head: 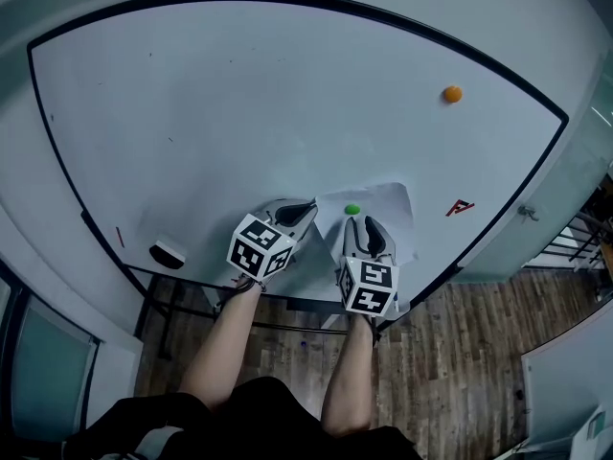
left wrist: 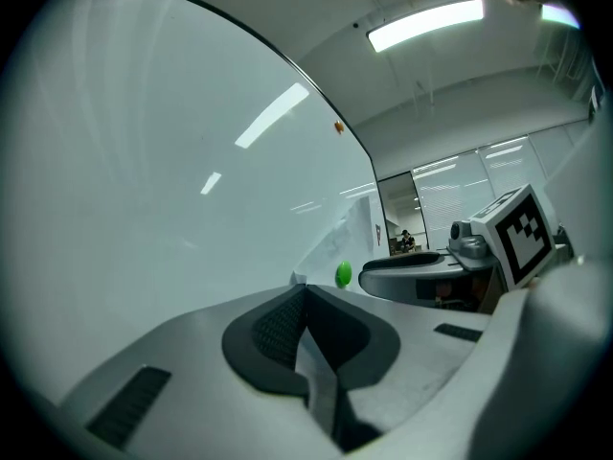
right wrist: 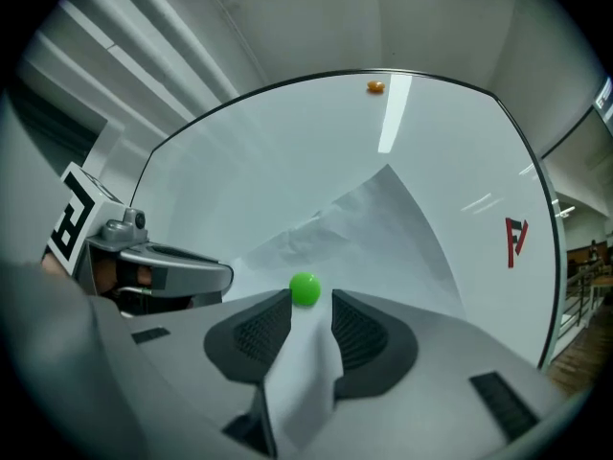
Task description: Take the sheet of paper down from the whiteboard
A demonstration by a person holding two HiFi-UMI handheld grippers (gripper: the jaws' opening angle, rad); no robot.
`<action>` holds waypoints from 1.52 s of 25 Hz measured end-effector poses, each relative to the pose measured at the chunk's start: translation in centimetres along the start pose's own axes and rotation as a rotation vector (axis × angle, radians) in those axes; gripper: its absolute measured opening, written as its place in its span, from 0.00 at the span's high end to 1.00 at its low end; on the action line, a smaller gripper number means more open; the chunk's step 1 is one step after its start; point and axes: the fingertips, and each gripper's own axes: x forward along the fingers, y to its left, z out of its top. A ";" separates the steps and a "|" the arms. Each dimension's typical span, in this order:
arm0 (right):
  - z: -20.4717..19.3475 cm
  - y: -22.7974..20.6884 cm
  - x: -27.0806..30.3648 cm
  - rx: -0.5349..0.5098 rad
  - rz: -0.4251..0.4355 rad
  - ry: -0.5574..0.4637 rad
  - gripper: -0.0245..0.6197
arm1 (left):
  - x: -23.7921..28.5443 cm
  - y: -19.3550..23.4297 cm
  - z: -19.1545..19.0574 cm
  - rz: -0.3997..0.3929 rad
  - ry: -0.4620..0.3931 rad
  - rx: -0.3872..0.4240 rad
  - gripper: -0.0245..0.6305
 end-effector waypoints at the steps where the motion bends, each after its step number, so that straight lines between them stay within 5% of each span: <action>1: 0.2 0.2 0.1 -0.016 -0.012 -0.001 0.76 | 0.0 0.0 0.0 -0.006 -0.003 -0.001 0.93; 38: 0.7 0.7 2.3 -0.055 -0.137 -0.006 0.76 | -0.1 0.3 -0.8 -0.077 -0.040 -0.061 0.93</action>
